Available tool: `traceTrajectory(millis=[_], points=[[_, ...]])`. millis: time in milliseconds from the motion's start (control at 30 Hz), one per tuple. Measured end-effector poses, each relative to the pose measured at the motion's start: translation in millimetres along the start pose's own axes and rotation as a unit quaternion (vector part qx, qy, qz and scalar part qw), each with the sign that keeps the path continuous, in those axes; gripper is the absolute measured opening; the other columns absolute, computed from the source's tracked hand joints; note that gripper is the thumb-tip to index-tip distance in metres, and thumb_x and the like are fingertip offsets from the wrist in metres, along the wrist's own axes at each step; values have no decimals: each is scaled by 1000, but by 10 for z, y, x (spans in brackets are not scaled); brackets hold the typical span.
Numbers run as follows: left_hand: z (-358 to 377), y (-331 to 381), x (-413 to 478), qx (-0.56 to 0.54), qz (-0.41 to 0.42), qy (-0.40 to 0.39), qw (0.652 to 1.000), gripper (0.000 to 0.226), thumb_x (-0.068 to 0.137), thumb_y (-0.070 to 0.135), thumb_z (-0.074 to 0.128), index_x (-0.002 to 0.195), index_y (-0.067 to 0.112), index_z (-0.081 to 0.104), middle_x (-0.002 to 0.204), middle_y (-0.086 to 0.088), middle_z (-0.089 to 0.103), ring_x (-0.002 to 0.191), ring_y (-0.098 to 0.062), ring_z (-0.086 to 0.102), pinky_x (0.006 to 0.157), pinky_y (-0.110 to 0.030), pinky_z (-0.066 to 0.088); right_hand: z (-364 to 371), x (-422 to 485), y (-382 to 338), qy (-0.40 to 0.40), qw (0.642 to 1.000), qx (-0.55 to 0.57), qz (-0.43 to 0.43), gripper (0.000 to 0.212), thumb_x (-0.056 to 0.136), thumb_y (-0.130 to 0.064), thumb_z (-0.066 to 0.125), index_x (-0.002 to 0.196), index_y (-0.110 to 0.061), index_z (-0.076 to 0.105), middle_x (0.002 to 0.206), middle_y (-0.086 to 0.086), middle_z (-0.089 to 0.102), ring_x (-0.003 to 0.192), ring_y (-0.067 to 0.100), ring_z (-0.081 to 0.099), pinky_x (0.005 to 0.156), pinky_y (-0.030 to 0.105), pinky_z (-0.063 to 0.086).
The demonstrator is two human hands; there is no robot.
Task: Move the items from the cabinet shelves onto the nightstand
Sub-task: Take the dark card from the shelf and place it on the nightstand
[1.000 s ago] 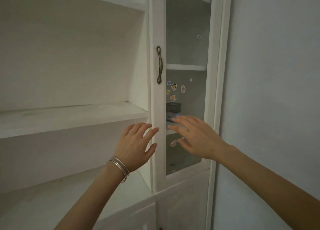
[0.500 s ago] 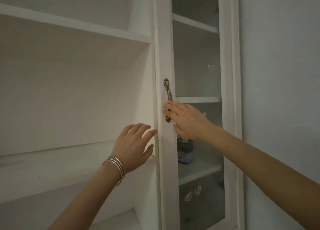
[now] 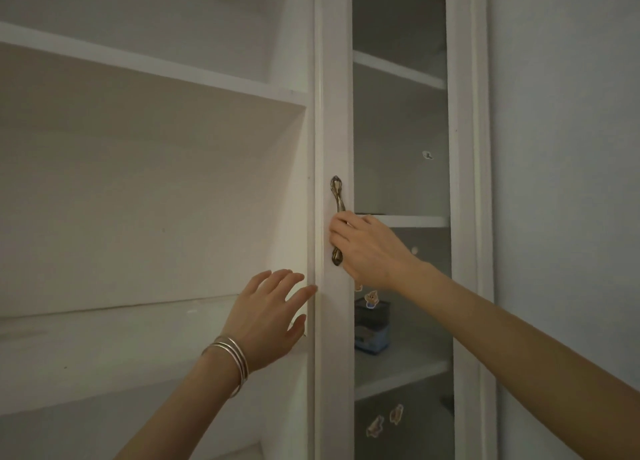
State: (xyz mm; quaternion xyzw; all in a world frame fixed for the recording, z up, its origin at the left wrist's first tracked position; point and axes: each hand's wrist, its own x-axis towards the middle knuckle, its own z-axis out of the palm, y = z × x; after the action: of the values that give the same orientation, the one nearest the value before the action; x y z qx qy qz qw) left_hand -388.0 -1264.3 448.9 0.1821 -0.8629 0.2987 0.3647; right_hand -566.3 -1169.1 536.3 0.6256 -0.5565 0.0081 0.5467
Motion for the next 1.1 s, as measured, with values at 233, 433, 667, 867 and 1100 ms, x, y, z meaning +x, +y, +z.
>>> traceTrajectory(millis=[233, 433, 667, 867, 1100], points=[[-142, -33, -222, 9, -12, -18, 1000, 45, 80, 37, 39, 116, 21, 61, 113, -4, 64, 105, -25, 60, 90, -42, 49, -37, 20, -16, -11, 1000, -25, -8, 31, 89, -16, 44, 117, -6, 53, 124, 8, 51, 119, 23, 38, 91, 35, 40], [-246, -1, -359, 22, -34, -35, 999, 44, 81, 36, 39, 118, 22, 59, 117, -3, 63, 108, -24, 58, 92, -41, 48, -47, -5, 5, -2, 1000, -19, -14, 30, 89, -17, 45, 114, -5, 54, 120, 8, 53, 116, 23, 41, 88, 34, 41], [-207, 162, -331, 28, -44, -45, 998, 49, 76, 33, 65, 122, 20, 57, 124, -8, 60, 110, -29, 59, 91, -45, 47, -253, -426, 223, 78, 996, 25, -38, 28, 72, -12, 67, 99, -8, 60, 105, 10, 62, 105, 27, 49, 71, 39, 51], [-343, 594, -155, 24, -31, 4, 999, 55, 70, 33, 75, 121, 22, 58, 121, -6, 62, 108, -26, 60, 91, -43, 46, -587, -948, 428, 132, 990, 12, -45, 63, 69, -12, 60, 130, -24, 48, 101, 14, 58, 99, 29, 43, 71, 40, 46], [-465, 1112, -134, 5, -3, 25, 1000, 46, 78, 32, 54, 123, 21, 55, 121, -6, 60, 109, -26, 57, 93, -41, 45, -872, -1477, 730, 148, 989, 26, -15, 53, 70, 0, 60, 119, -19, 57, 90, 12, 55, 91, 28, 42, 64, 39, 42]])
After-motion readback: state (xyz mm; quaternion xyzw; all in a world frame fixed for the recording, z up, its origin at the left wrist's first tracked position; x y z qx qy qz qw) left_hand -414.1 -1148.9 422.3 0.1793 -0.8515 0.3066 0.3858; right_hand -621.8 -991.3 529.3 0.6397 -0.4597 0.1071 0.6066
